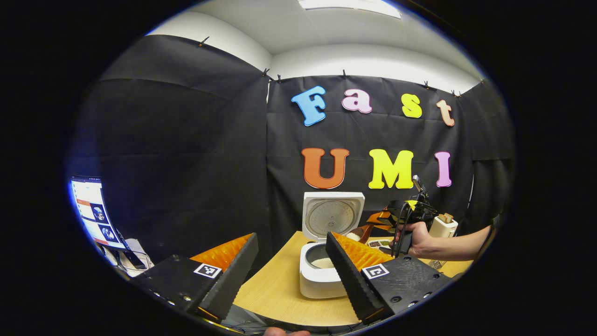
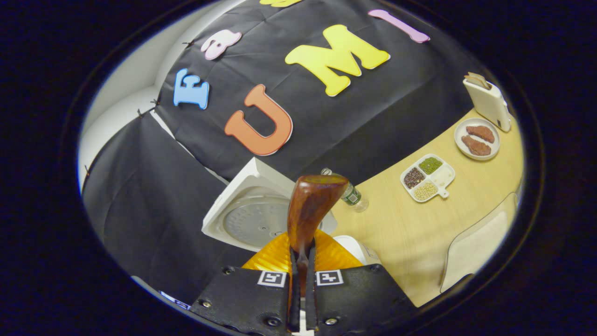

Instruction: Close the left gripper, press the button to open the rice cooker; take a wooden spoon from the chopstick holder with the right hand, scoop a spoonful of rice and pour it into the rice cooker, then put the wooden spoon back into the chopstick holder.

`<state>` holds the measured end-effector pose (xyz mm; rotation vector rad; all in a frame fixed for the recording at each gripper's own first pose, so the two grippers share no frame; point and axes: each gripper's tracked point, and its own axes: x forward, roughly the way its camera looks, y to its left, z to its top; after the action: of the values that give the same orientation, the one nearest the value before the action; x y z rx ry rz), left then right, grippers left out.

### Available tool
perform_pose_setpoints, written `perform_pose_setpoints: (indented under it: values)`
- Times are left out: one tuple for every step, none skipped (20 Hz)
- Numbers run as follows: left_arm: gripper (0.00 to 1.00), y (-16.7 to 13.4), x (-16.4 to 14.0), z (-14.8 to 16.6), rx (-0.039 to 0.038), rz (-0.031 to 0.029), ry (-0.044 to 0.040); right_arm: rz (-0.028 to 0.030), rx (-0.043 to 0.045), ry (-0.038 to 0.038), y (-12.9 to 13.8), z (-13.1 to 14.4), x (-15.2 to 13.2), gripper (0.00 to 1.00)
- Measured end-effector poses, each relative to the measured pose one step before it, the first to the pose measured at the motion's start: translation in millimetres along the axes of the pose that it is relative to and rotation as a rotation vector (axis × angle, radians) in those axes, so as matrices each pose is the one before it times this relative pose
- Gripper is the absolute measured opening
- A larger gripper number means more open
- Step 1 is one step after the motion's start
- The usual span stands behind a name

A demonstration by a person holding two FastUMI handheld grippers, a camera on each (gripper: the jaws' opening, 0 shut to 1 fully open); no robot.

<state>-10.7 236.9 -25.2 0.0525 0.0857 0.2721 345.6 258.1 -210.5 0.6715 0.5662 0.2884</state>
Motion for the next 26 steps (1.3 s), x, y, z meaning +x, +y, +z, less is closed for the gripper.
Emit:
perform_pose_setpoints:
  values:
    - [0.94, 2.31, 1.07, -1.57, 0.00214, 0.00102, 0.00062, -0.01711, -0.04405, 0.00861, -0.84, -3.89, 9.16, 0.10]
    - [0.94, 3.32, 1.09, -1.60, 0.00196, 0.00004, -0.00147, -0.01887, -0.04407, 0.00781, -1.48, -3.12, 7.13, 0.10]
    - [0.94, 1.83, 0.67, -3.16, -0.00112, -0.00247, 0.00217, -0.01719, -0.04581, 0.00729, 0.40, -3.09, 5.26, 0.10]
    - [0.94, 0.72, 0.56, -2.45, -0.00152, -0.00413, 0.00247, -0.01498, -0.04772, 0.00489, 0.52, -2.24, 4.94, 0.10]
    - [0.94, -0.18, 0.88, -3.62, -0.00271, -0.00362, 0.00818, -0.01139, -0.04530, 0.00605, 2.12, -1.82, 3.20, 0.10]
    - [0.94, 0.35, 1.24, -3.90, -0.00314, -0.00373, 0.00901, -0.01225, -0.04404, 0.00108, 2.23, -2.11, 2.96, 0.10]
    - [0.94, -0.99, -0.09, -1.98, 0.00002, -0.00503, 0.00355, -0.01152, -0.04525, -0.00291, 1.44, 1.14, 1.10, 0.10]
    - [0.94, 0.51, 0.18, -0.75, 0.00281, -0.00099, -0.00092, -0.00783, -0.04379, -0.00497, 1.34, 1.65, 1.02, 0.10]
    - [0.94, 1.19, 1.12, 0.04, -0.00094, 0.00164, -0.00012, -0.00519, -0.04299, 0.00009, 2.14, 0.28, 1.07, 0.10]
    - [0.94, -1.17, -0.78, -0.24, -0.00714, -0.00299, 0.00198, -0.00453, -0.03951, 0.00470, 2.87, -0.62, -0.90, 0.10]
    - [0.94, -1.71, 0.71, -0.24, -0.00719, -0.00370, 0.00042, -0.00352, -0.03814, 0.00363, 3.33, 0.42, -1.04, 0.10]
    - [0.94, -0.95, 0.40, -0.24, -0.00271, -0.00085, -0.00066, -0.00450, -0.04025, 0.00159, 2.98, 0.86, -0.51, 0.10]
    - [0.94, 1.11, -1.21, -2.34, -0.00132, -0.00077, 0.00184, -0.00514, -0.04602, -0.00448, 1.70, 2.66, -1.07, 0.10]
    - [0.94, 0.48, -1.61, -3.13, -0.00177, 0.00017, 0.00144, -0.00474, -0.04608, -0.00611, 3.13, 2.96, -2.28, 0.10]
    - [0.94, 0.20, -0.64, -1.62, -0.00236, 0.00030, 0.00106, 0.00167, -0.04551, -0.00796, 2.98, 2.44, -2.55, 0.10]
    - [0.94, -0.41, -0.64, 0.18, -0.00411, -0.00078, -0.00021, 0.00544, -0.03329, -0.00557, 1.98, -0.85, -0.24, 0.10]
    - [0.94, 0.26, 0.18, -0.93, -0.00582, -0.00487, 0.00236, 0.00372, -0.03766, -0.00479, 2.94, 1.06, -1.99, 0.10]
    - [0.94, 1.59, 0.84, -1.12, -0.00432, 0.00210, 0.00446, 0.00030, -0.03991, -0.00783, 3.29, 1.03, -2.87, 0.10]
    - [0.94, 3.16, -0.36, -0.60, -0.00656, 0.00587, 0.00194, 0.00080, -0.04243, -0.01342, 2.65, 2.89, -1.88, 0.10]
    - [0.94, 1.22, -1.80, -0.09, -0.00901, 0.00136, 0.00110, 0.00198, -0.04468, -0.01641, 3.47, 3.93, -2.22, 0.10]
    - [0.94, 0.11, -0.79, -0.17, -0.00745, 0.00075, 0.00057, 0.00562, -0.04379, -0.01660, 4.55, 5.48, -3.24, 0.10]
    - [0.94, 1.04, -1.50, -1.55, -0.00543, -0.00093, 0.00254, 0.01238, -0.04297, -0.01388, 6.20, 3.06, -2.40, 0.10]
    - [0.94, 0.55, -1.60, -0.24, -0.00514, -0.00165, 0.00449, 0.01468, -0.03801, -0.00998, 6.46, 2.34, -1.28, 0.10]
    - [0.94, 0.68, -1.86, -0.83, -0.00485, 0.00005, 0.00143, 0.00962, -0.03374, -0.00727, 4.37, 0.80, -0.52, 0.10]
    - [0.94, 1.70, -1.60, 0.36, -0.00420, 0.00255, -0.00030, 0.00783, -0.02174, -0.00492, 4.00, 1.98, -1.38, 0.10]
    - [0.94, 2.12, -0.80, 2.11, -0.00401, 0.00350, 0.00123, 0.00581, -0.00577, -0.00334, 4.65, -0.52, -0.30, 0.10]
